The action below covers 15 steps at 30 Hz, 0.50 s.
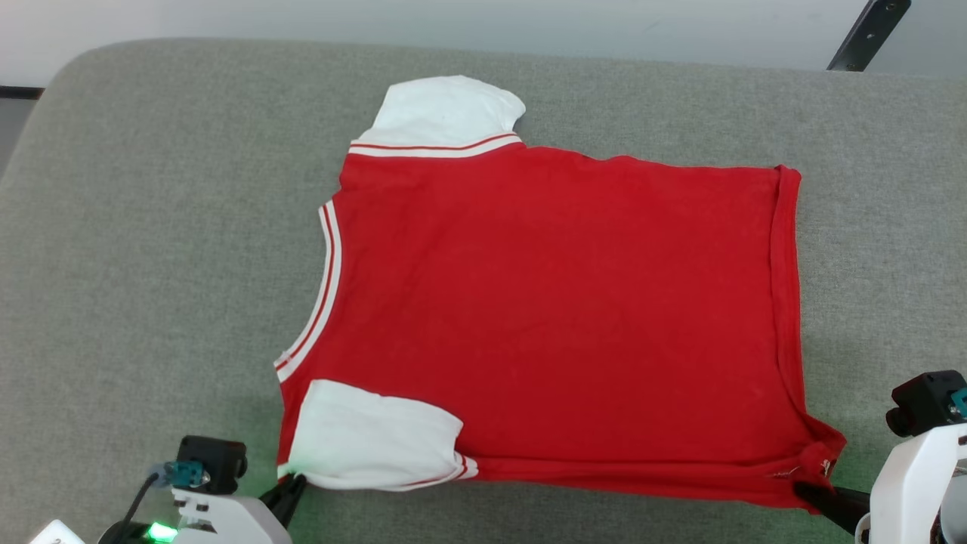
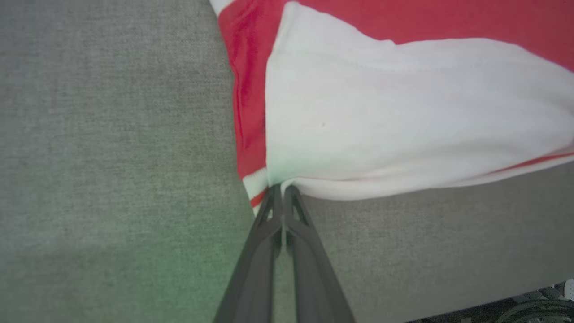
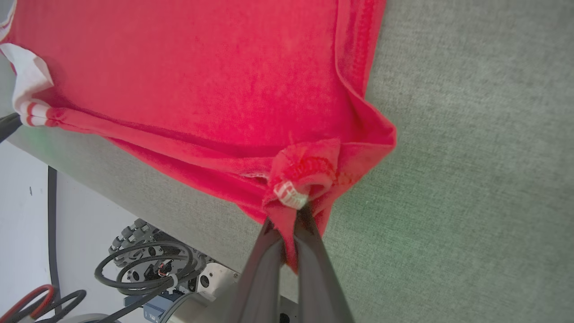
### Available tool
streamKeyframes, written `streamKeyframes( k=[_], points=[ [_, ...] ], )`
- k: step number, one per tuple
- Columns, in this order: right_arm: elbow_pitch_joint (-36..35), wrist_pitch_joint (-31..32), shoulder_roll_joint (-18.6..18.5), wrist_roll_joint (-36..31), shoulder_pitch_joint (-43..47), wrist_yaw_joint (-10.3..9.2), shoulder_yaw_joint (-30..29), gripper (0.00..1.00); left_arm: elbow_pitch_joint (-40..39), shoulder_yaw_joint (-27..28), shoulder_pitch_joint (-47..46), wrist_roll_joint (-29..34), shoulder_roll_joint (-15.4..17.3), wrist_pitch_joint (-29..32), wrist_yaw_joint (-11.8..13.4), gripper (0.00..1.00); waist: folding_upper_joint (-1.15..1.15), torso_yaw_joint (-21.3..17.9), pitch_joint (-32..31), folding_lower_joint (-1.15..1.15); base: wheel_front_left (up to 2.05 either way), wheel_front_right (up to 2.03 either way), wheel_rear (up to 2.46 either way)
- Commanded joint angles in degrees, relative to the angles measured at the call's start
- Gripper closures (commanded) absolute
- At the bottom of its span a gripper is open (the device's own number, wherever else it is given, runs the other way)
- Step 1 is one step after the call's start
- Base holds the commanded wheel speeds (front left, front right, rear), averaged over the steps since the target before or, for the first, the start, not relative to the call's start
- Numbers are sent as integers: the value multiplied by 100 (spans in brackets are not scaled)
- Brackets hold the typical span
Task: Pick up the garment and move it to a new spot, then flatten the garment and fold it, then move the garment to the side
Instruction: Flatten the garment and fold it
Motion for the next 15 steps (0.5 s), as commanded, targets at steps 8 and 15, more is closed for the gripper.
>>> streamKeyframes(
  k=[8,15],
  points=[
    [-84,128,45,-61,-24,-6,-88,100,-381,-27,56,-22,311,240,212,100,0,-5,-24,0,0,0,0],
    [-199,203,49,-113,-230,-6,-128,100,-835,22,-167,98,686,481,401,100,0,-37,-49,0,0,0,0]
  ],
)
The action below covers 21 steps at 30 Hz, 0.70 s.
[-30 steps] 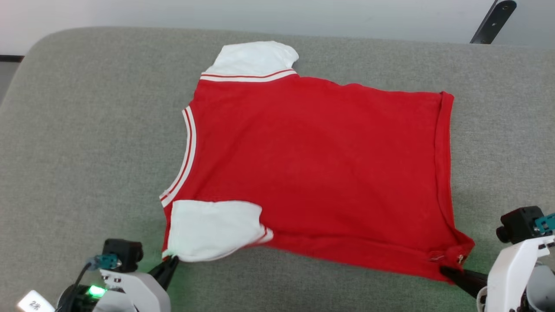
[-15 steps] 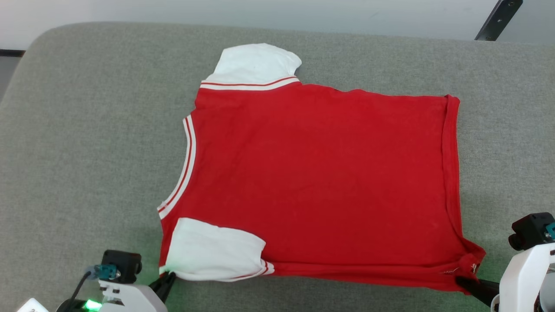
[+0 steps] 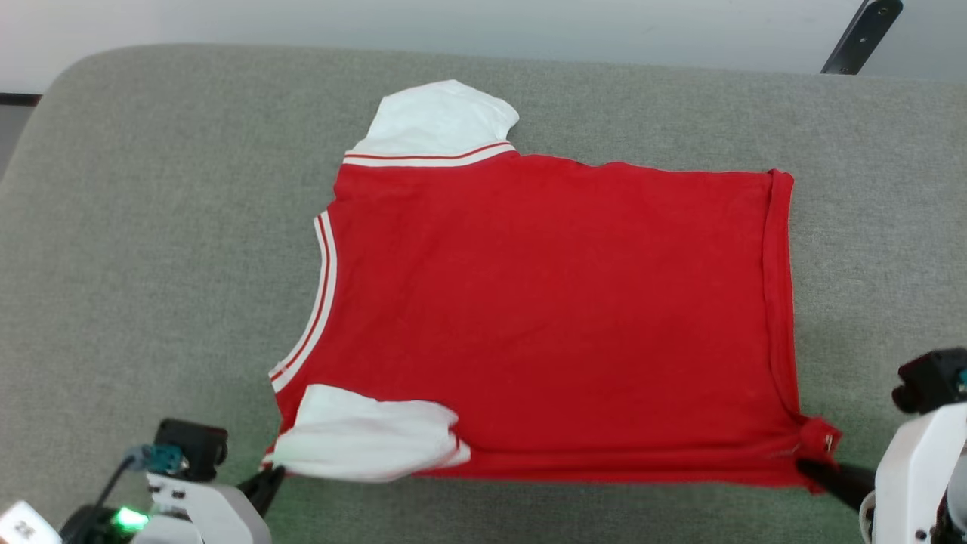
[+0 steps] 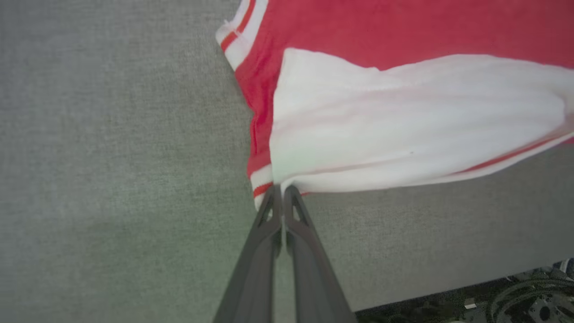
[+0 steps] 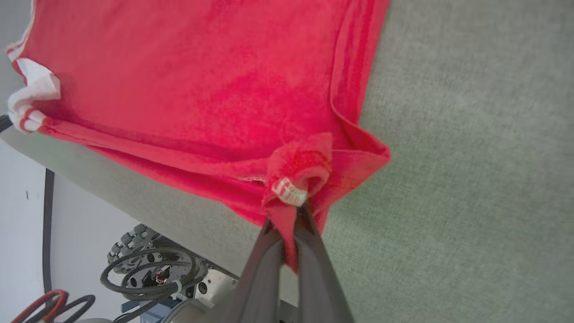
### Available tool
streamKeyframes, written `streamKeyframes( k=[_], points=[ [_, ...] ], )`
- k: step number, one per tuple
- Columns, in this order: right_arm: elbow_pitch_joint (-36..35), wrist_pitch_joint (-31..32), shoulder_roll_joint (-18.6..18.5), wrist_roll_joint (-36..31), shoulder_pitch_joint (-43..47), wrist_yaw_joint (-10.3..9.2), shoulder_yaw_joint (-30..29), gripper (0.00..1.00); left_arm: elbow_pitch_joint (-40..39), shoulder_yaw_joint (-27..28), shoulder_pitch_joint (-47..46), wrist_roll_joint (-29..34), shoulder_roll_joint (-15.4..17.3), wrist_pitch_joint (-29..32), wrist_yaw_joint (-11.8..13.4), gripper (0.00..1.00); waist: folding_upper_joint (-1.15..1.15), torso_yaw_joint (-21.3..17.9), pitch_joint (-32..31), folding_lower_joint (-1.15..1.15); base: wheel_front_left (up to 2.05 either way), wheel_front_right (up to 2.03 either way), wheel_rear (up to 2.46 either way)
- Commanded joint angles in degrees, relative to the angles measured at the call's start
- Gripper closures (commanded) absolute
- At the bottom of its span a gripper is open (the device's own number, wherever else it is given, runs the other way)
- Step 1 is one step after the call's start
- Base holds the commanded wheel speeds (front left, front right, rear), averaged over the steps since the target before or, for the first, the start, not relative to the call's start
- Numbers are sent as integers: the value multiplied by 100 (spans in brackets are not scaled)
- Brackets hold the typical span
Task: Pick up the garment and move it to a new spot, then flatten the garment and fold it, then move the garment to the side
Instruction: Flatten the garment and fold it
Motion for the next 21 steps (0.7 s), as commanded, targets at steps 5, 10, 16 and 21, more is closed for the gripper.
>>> streamKeyframes(
  k=[5,10,16,21],
  points=[
    [-60,-13,-111,-161,-448,-6,-64,100,-218,73,-364,219,331,245,87,100,0,-55,31,0,0,0,0],
    [160,-131,-223,-404,-1068,-6,67,100,-280,158,-949,503,507,638,-116,100,0,-117,118,0,0,0,0],
    [731,-319,-274,-565,-1945,-6,433,100,128,247,-1820,733,299,1194,-753,100,0,-203,293,0,0,0,0],
    [1308,-433,-319,-631,-2657,-6,862,100,792,261,-2432,777,-28,1611,-1358,100,0,-305,455,0,0,0,0]
  ],
)
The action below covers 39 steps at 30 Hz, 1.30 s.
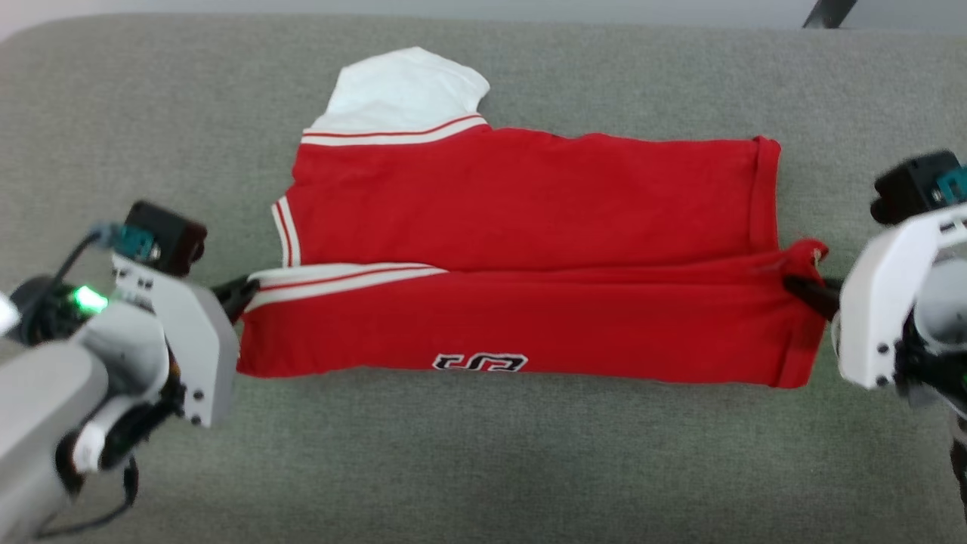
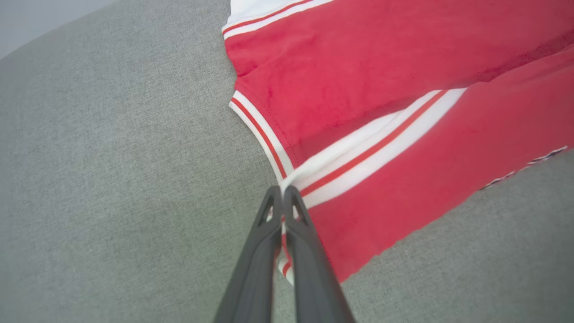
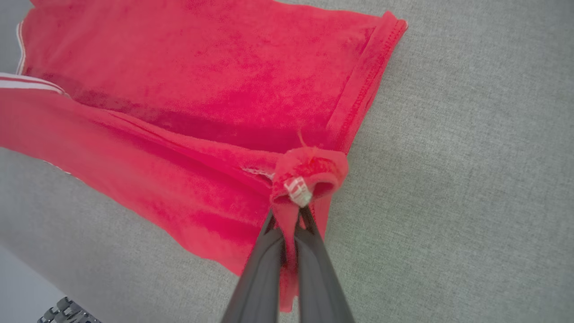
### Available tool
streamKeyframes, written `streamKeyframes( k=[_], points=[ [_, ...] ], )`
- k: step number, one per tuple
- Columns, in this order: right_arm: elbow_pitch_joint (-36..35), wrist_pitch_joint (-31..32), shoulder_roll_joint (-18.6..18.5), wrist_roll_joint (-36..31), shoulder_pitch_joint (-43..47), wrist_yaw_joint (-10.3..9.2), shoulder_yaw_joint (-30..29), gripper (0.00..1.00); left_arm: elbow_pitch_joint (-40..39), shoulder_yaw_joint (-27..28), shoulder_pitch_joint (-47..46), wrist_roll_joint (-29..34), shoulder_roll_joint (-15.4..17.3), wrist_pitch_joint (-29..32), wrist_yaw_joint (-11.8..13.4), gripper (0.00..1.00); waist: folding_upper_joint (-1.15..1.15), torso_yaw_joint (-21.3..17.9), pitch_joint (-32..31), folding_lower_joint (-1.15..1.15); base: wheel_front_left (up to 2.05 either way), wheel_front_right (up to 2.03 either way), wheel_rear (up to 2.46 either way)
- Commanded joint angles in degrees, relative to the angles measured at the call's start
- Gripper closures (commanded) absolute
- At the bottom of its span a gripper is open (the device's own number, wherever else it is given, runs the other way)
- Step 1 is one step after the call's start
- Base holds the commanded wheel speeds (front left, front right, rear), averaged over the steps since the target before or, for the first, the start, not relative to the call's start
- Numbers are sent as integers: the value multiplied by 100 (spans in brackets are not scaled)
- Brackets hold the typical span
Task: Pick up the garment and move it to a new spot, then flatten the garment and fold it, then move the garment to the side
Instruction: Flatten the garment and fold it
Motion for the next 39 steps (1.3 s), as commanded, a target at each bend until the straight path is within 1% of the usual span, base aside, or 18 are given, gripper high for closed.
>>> streamKeyframes(
  k=[1,4,8,10,14,19,24,34,36,38,39],
  points=[
    [132,-34,-32,-11,-153,-6,83,100,152,0,-134,55,-65,71,-106,100,0,-76,96,0,0,0,0],
    [505,-85,-5,11,-508,-6,321,100,578,-50,-407,51,-282,308,-411,100,0,-120,172,0,0,0,0],
    [987,-170,28,83,-873,-6,593,100,1112,-120,-633,-14,-528,590,-709,100,0,-167,261,0,0,0,0],
    [1201,-236,39,108,-1000,-6,707,100,1330,-149,-704,-51,-624,695,-826,100,0,-183,291,0,0,0,0],
    [1553,-367,63,163,-1159,-6,890,100,1696,-160,-756,-160,-769,797,-971,100,0,-200,332,0,0,0,0],
    [1884,-501,71,259,-1285,-6,1023,100,2032,-208,-718,-264,-890,929,-1067,100,0,-192,358,0,0,0,0],
    [2138,-613,78,310,-1367,-6,1100,100,2236,-222,-761,-294,-982,938,-1156,100,0,-185,367,0,0,0,0],
    [2456,-814,59,359,-1482,-6,1178,100,2418,-221,-844,-259,-1060,889,-1247,100,0,-186,338,0,0,0,0],
    [2510,-842,58,364,-1482,-6,1193,100,2439,-206,-845,-303,-1066,906,-1239,97,0,-189,329,0,0,0,0],
    [2568,-859,72,365,-1501,-6,1198,100,2452,-194,-857,-315,-1058,931,-1231,91,0,-199,321,0,0,0,0],
    [2601,-867,77,365,-1518,-6,1196,100,2458,-186,-868,-325,-1051,938,-1220,87,0,-202,320,0,0,0,0]
  ],
)
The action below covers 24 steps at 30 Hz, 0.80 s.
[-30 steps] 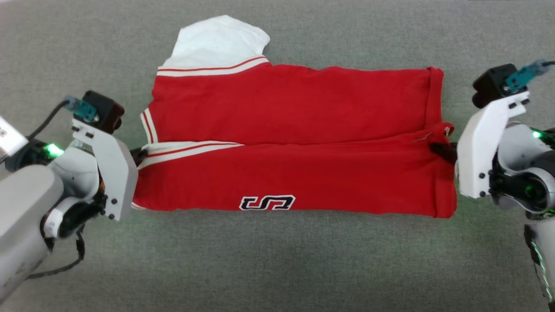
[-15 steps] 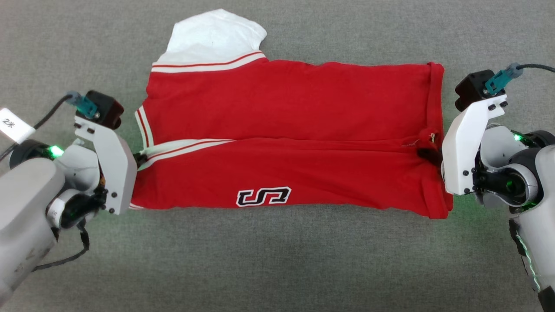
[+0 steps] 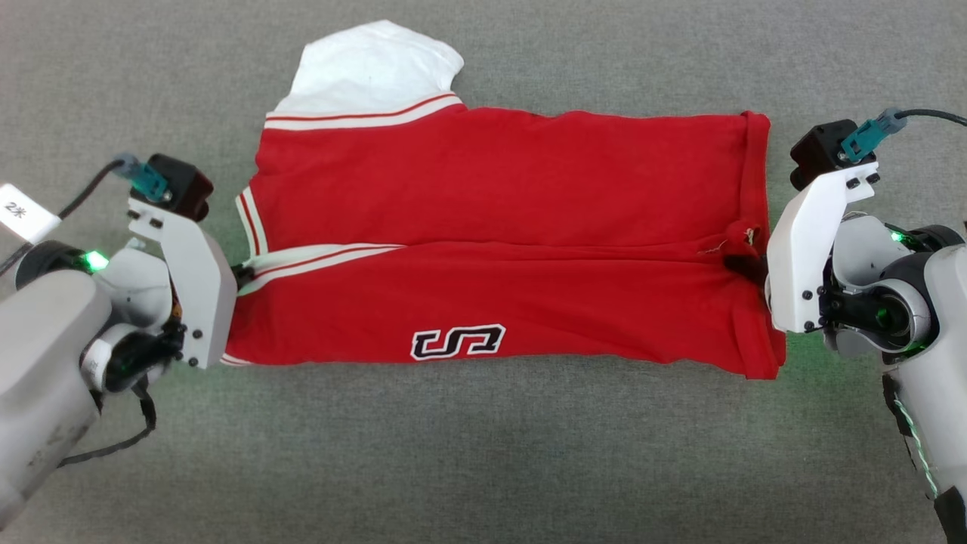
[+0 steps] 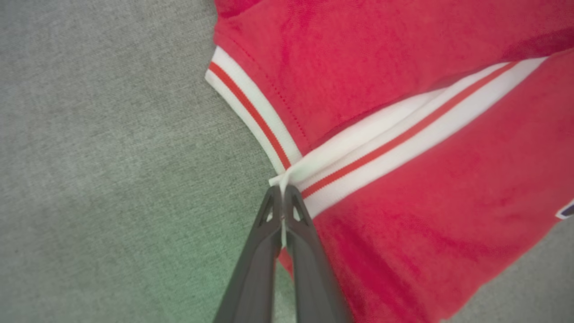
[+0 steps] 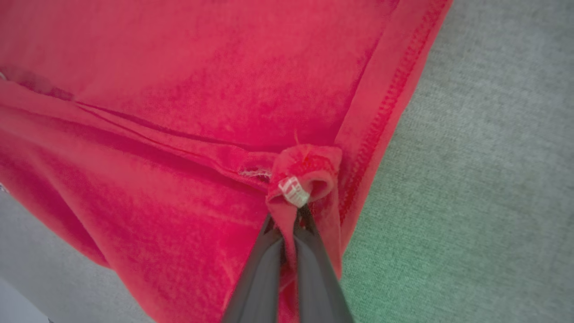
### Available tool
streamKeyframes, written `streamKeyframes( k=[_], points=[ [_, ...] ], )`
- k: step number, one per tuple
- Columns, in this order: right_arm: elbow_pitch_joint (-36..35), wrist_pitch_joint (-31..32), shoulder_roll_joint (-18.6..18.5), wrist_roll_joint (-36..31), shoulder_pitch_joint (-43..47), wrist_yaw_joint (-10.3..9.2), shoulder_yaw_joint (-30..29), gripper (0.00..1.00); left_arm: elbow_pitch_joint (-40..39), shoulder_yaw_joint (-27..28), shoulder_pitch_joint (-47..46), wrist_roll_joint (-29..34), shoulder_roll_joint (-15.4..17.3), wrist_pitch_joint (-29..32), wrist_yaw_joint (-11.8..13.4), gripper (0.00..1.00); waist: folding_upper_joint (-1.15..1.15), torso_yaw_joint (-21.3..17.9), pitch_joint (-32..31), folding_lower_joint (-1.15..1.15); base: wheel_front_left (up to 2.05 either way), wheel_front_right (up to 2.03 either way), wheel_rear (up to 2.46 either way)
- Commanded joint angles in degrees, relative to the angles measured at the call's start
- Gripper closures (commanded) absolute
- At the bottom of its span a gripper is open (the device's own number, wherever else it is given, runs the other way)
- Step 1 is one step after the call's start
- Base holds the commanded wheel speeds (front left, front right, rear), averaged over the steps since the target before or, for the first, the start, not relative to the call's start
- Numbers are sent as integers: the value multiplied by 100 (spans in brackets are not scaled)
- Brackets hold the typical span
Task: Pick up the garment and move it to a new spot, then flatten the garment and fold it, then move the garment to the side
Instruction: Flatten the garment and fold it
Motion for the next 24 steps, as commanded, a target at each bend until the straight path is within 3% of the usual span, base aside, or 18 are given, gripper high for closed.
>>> streamKeyframes(
  k=[1,3,5,10,11,12,13,24],
  points=[
    [60,-41,-2,-17,-61,-6,-5,100,47,24,-45,-52,17,30,47,84,0,-6,-4,0,0,0,0],
    [129,-63,19,-45,-95,-6,4,100,52,56,-48,-91,19,32,61,75,0,-11,-13,0,0,0,0],
    [185,-96,37,-45,-116,-6,12,100,56,86,-53,-117,29,33,96,58,0,-15,-26,0,0,0,0],
    [273,-202,70,-40,-117,-6,20,100,28,110,-48,-158,50,49,131,49,0,-10,-69,0,0,0,0],
    [298,-230,78,-39,-117,-6,27,100,18,126,-40,-191,51,44,135,25,0,-7,-84,0,0,0,0],
    [323,-258,88,-38,-113,-6,33,100,14,147,-18,-237,52,48,150,9,0,-4,-102,0,0,0,0],
    [345,-283,94,-36,-107,-6,36,100,4,142,-9,-228,64,60,149,3,0,0,-120,0,0,0,0],
    [581,-492,120,-4,-5,-7,74,100,-167,136,38,-250,126,106,241,0,0,72,-294,0,0,0,0]
  ],
)
